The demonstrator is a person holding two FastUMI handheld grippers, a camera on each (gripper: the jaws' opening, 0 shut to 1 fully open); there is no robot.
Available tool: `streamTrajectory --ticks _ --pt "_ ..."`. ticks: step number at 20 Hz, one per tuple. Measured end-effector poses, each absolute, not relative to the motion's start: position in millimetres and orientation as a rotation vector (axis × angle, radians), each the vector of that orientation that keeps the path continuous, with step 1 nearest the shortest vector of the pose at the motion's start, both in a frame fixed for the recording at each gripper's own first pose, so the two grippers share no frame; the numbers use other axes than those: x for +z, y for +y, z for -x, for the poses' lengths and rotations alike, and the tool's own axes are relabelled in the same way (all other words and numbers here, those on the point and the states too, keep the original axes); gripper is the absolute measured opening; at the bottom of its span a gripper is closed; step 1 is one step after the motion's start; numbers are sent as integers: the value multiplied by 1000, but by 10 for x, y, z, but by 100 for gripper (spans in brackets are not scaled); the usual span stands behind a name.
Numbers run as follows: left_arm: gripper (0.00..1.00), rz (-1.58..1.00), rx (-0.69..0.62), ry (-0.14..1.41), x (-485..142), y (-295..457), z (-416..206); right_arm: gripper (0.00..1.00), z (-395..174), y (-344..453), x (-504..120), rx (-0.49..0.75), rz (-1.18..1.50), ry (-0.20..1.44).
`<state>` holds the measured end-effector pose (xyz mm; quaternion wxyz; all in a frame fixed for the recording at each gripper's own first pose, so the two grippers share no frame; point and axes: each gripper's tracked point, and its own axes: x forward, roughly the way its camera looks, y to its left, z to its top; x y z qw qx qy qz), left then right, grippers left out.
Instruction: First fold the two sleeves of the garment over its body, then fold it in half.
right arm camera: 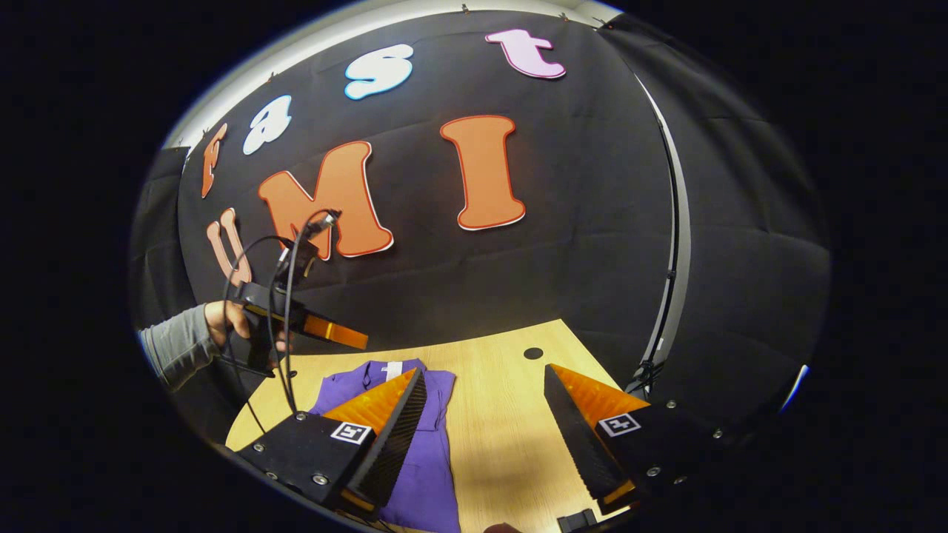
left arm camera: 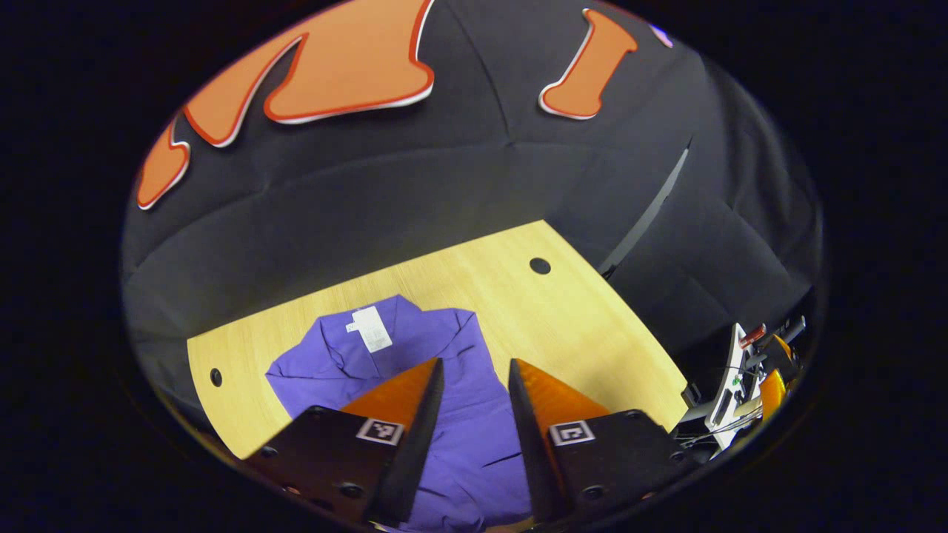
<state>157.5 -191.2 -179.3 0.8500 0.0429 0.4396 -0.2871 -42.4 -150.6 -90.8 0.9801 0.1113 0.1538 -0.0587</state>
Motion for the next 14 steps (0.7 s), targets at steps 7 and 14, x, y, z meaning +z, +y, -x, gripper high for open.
streamTrajectory --ticks 7,14 --pt "94 -94 -379 524 -954 -1011 -1348 95 310 -1223 -800 -33 -167 263" --pt "93 -84 -131 279 -284 -98 -497 95 209 -919 -700 5 -101 178"
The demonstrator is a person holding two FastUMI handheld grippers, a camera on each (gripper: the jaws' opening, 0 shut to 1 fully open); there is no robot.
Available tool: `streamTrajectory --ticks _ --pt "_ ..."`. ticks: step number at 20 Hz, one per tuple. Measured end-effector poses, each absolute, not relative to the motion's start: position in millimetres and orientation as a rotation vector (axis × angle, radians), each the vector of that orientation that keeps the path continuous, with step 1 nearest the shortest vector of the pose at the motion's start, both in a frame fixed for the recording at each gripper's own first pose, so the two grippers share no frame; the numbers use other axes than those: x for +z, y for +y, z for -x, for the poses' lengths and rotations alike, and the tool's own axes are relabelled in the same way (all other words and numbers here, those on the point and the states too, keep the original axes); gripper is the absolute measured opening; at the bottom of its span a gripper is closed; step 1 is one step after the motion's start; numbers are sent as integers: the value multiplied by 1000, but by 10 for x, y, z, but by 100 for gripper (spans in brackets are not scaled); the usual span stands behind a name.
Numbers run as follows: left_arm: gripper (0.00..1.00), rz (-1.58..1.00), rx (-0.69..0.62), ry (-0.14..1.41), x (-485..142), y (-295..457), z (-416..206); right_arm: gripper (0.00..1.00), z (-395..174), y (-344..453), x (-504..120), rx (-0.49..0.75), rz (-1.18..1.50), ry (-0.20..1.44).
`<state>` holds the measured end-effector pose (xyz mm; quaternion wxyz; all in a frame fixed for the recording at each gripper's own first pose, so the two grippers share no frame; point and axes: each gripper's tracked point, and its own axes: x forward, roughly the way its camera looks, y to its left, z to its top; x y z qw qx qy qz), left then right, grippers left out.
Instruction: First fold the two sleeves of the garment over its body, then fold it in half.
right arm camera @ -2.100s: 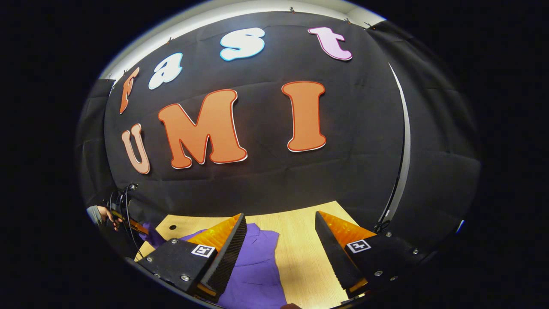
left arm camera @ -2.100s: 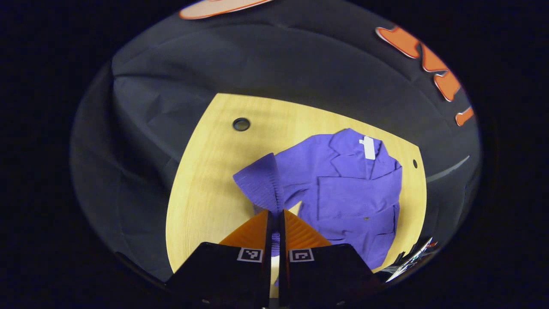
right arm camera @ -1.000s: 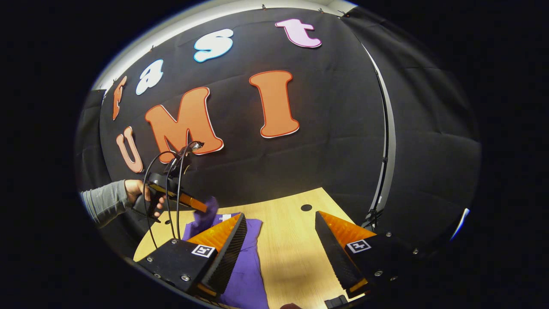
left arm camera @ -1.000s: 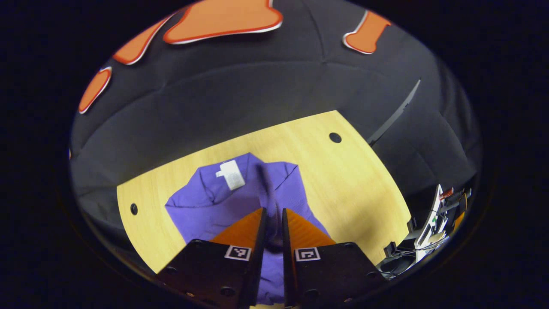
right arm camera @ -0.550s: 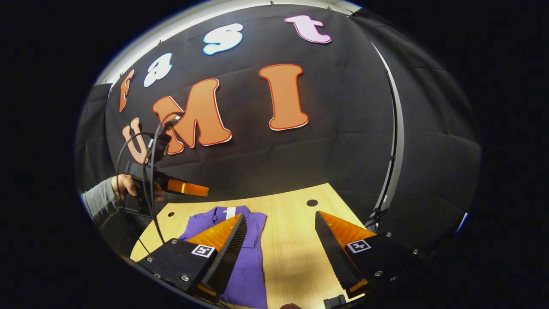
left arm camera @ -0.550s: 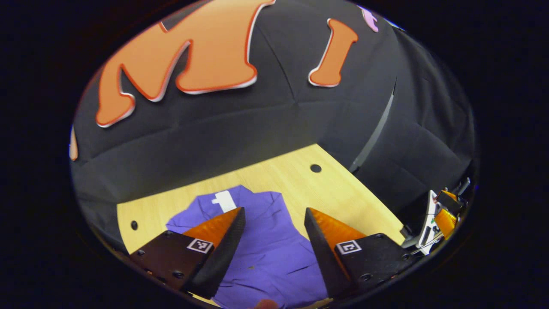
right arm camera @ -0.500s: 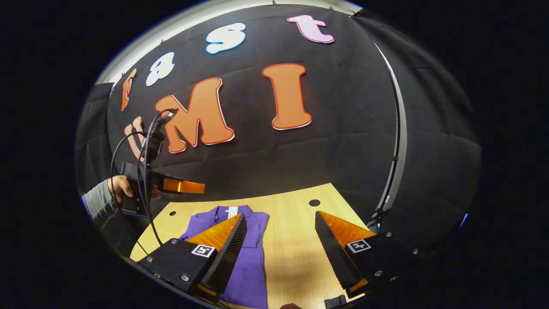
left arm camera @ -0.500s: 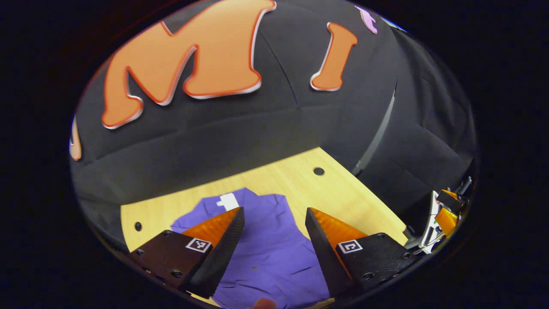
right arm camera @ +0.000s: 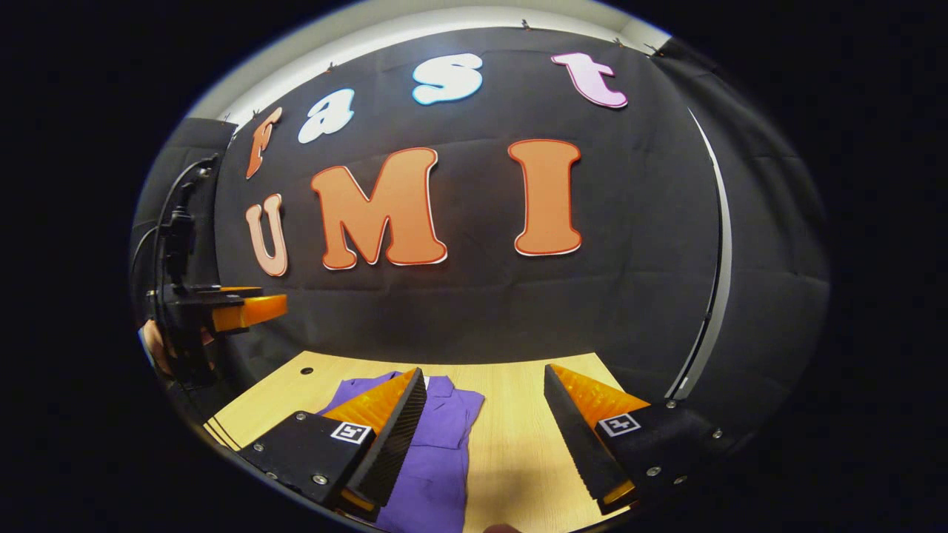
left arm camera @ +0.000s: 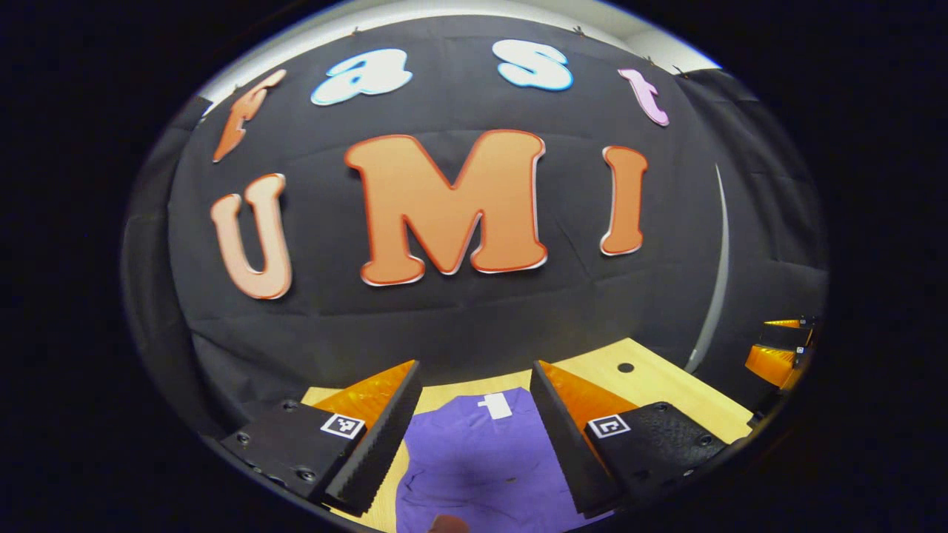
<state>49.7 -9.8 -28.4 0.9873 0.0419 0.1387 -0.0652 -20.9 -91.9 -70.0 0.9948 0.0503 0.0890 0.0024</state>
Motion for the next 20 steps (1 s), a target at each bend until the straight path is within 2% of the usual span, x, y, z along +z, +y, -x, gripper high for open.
streamTrajectory --ticks 1,2,5,6,7,8,9,11,13,14,15,17,20 --pt "96 -83 -103 256 -268 11 -377 95 219 -875 -674 8 -102 175" --pt "94 -94 -76 228 -235 137 -306 95 241 -835 -657 5 -105 170" --pt "95 -109 -23 178 -150 534 -39 95 316 -734 -647 -28 -125 161" --pt "99 -92 -29 168 -136 610 57 95 360 -683 -633 -45 -131 154" --pt "95 -78 -32 154 -120 701 155 95 414 -639 -641 -67 -135 149" --pt "99 -75 -32 152 -151 810 225 95 468 -580 -660 -90 -136 147" --pt "95 -82 -40 149 -208 903 308 95 537 -514 -696 -113 -134 152" --pt "95 -112 -62 155 -364 1048 448 95 680 -371 -827 -141 -117 183" --pt "95 -145 -82 202 -596 1213 583 95 798 -242 -1016 -151 -113 244" --pt "98 -151 -86 229 -727 1280 638 95 861 -189 -1115 -156 -107 276" --pt "95 -153 -97 260 -883 1331 654 95 918 -169 -1233 -169 -92 307" --pt "95 -163 -77 340 -1210 1512 757 95 1059 -130 -1496 -188 -80 382" --pt "97 -134 -82 437 -1554 1600 853 95 1291 43 -1931 -167 -81 523"
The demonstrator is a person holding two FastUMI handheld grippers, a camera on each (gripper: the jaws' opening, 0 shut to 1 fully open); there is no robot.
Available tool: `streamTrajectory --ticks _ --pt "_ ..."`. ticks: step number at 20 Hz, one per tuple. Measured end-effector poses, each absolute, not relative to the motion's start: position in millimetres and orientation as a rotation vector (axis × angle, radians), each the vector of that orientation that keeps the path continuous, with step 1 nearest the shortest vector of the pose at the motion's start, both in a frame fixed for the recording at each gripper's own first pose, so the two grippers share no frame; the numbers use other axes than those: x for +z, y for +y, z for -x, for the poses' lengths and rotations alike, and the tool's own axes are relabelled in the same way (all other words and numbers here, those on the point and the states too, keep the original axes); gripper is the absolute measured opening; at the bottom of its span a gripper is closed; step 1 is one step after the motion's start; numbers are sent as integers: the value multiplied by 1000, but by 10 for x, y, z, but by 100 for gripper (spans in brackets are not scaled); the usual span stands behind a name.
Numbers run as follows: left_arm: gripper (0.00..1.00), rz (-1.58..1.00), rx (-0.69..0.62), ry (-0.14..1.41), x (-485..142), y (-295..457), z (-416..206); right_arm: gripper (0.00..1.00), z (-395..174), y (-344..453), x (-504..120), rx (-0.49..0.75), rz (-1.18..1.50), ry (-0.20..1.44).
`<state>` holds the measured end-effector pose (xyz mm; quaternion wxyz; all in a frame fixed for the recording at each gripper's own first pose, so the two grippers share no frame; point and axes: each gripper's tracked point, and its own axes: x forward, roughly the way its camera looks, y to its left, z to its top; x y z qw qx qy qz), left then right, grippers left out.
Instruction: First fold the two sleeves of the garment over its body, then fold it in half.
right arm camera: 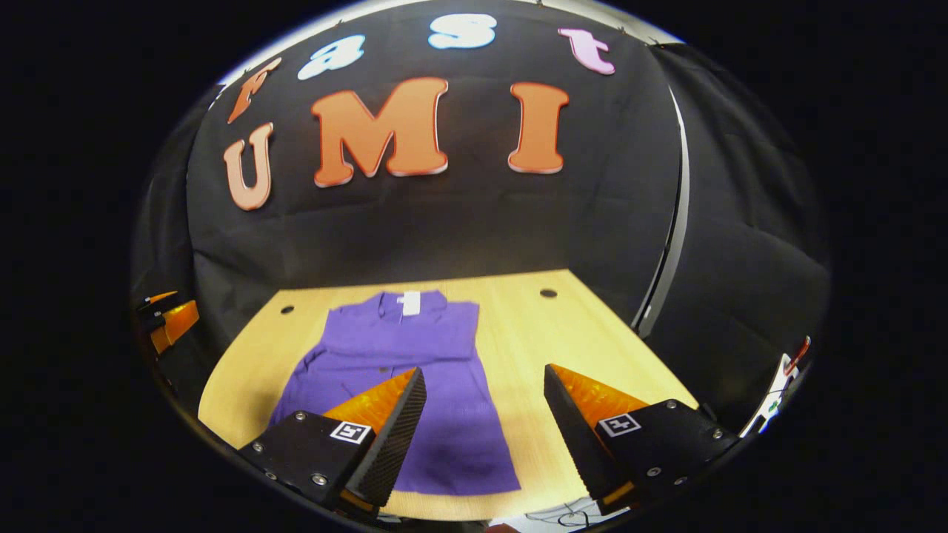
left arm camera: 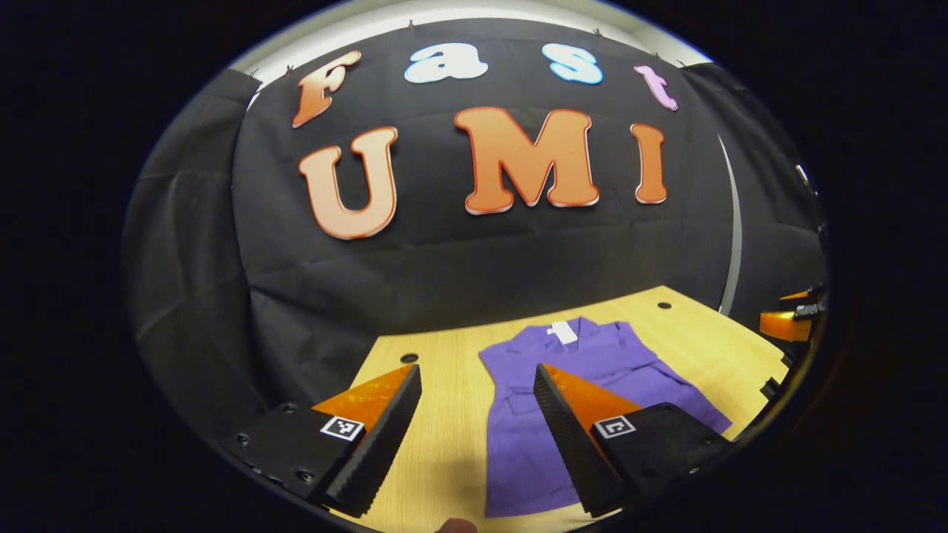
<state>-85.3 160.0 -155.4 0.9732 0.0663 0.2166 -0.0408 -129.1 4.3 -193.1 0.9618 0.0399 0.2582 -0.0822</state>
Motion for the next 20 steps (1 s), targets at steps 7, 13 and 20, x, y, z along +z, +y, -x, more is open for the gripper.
streamTrajectory --ticks 7,13,20 --pt "97 -111 -91 734 -2526 1579 1153 96 1699 214 -2881 -107 -72 820" --pt "98 -110 -81 945 -3212 1583 1388 97 1846 207 -3483 -99 -107 1014" --pt "98 -87 -89 1173 -3914 1667 1441 97 1907 174 -3951 -75 -126 1172"
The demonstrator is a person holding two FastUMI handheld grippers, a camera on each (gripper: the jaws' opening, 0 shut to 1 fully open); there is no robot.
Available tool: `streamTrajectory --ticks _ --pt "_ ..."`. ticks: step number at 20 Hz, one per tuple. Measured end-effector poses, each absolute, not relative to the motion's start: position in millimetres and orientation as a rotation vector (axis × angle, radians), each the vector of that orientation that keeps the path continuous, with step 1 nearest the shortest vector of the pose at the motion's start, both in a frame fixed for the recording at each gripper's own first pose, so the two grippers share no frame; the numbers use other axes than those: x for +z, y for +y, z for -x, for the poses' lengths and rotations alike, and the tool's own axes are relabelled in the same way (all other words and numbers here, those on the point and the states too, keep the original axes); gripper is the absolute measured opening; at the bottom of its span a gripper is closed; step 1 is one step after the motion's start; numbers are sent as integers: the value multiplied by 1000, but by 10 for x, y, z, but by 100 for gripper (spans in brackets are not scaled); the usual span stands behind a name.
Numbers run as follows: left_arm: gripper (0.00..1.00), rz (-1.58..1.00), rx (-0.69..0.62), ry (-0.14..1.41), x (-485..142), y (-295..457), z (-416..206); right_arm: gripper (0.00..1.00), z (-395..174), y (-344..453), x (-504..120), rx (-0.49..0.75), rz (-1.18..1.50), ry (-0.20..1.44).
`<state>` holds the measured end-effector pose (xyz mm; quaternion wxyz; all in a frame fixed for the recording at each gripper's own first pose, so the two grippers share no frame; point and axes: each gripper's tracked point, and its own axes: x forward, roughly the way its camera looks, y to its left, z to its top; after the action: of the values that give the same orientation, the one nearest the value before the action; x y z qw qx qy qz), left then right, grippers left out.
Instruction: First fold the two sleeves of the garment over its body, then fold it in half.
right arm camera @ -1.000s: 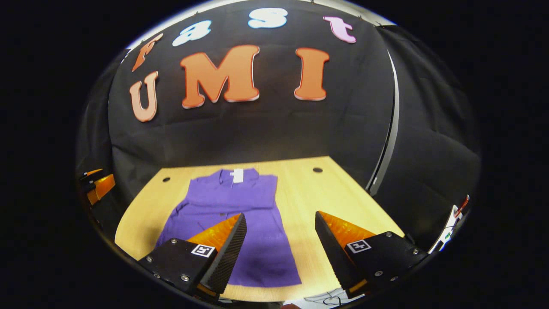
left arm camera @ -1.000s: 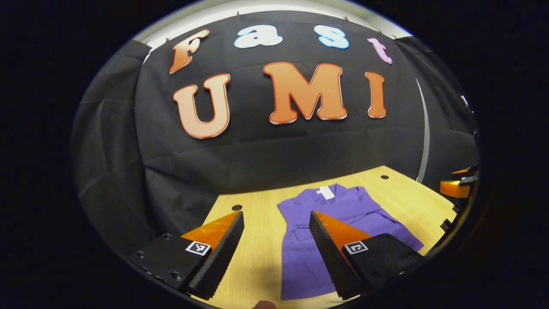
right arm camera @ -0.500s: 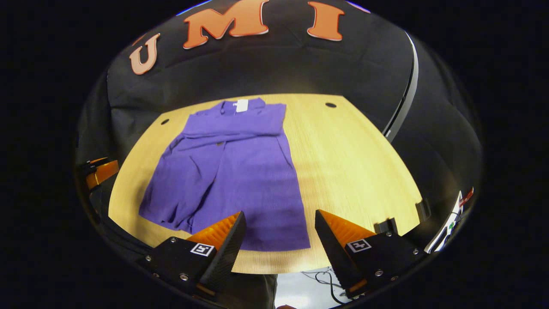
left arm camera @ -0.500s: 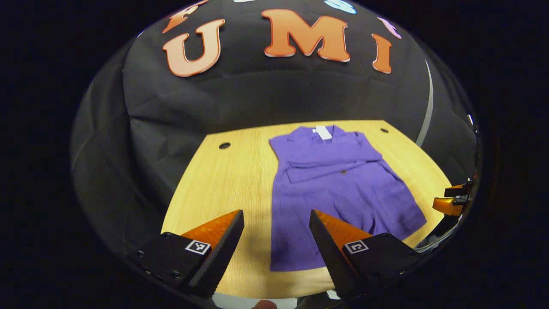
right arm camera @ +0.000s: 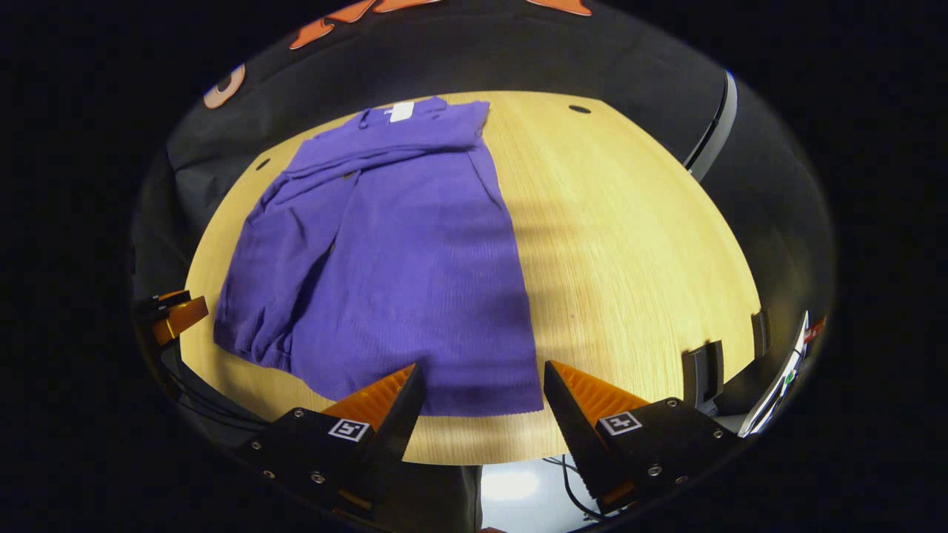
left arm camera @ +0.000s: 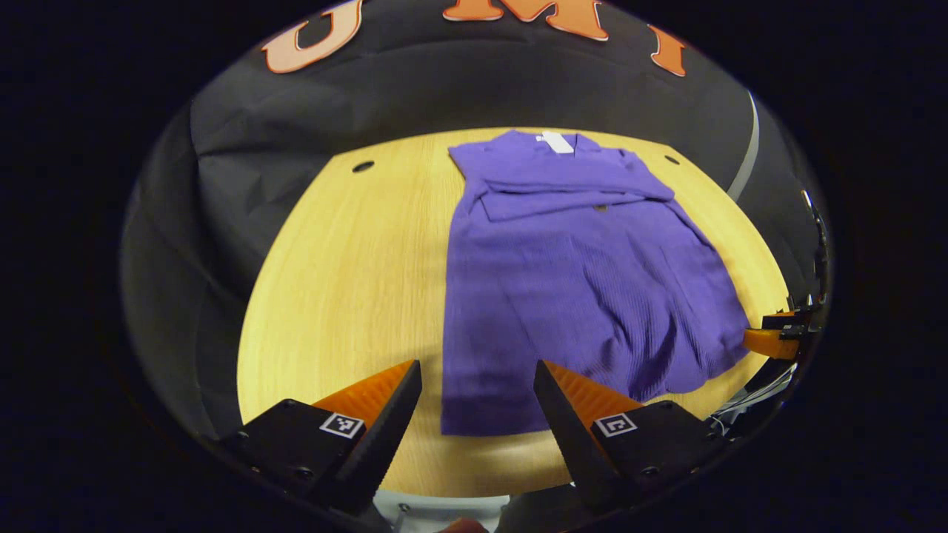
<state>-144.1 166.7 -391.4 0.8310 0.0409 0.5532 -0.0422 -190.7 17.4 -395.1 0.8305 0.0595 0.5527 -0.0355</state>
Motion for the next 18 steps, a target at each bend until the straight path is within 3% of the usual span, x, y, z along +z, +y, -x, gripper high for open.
streamTrajectory --ticks 8,11,12,13,15,16,17,18 --pt "99 68 -15 1468 -4259 1874 1706 95 1949 171 -4182 -61 -117 1325" --pt "87 43 -17 1534 -4250 1945 1726 91 1948 153 -4199 -54 -106 1367" --pt "85 49 -16 1560 -4253 1947 1725 86 1969 171 -4197 -47 -108 1388" --pt "72 81 -2 1591 -4252 1928 1732 72 1978 175 -4197 -42 -100 1405" --pt "46 137 8 1621 -4235 1888 1678 63 1972 206 -4194 -42 -129 1414" --pt "35 153 3 1625 -4238 1887 1642 34 1961 253 -4191 -42 -179 1412" --pt "20 159 -2 1629 -4236 1896 1601 35 1958 288 -4186 -49 -228 1416" --pt "17 151 -20 1632 -4282 1853 1696 16 1935 305 -4185 -57 -277 1419"
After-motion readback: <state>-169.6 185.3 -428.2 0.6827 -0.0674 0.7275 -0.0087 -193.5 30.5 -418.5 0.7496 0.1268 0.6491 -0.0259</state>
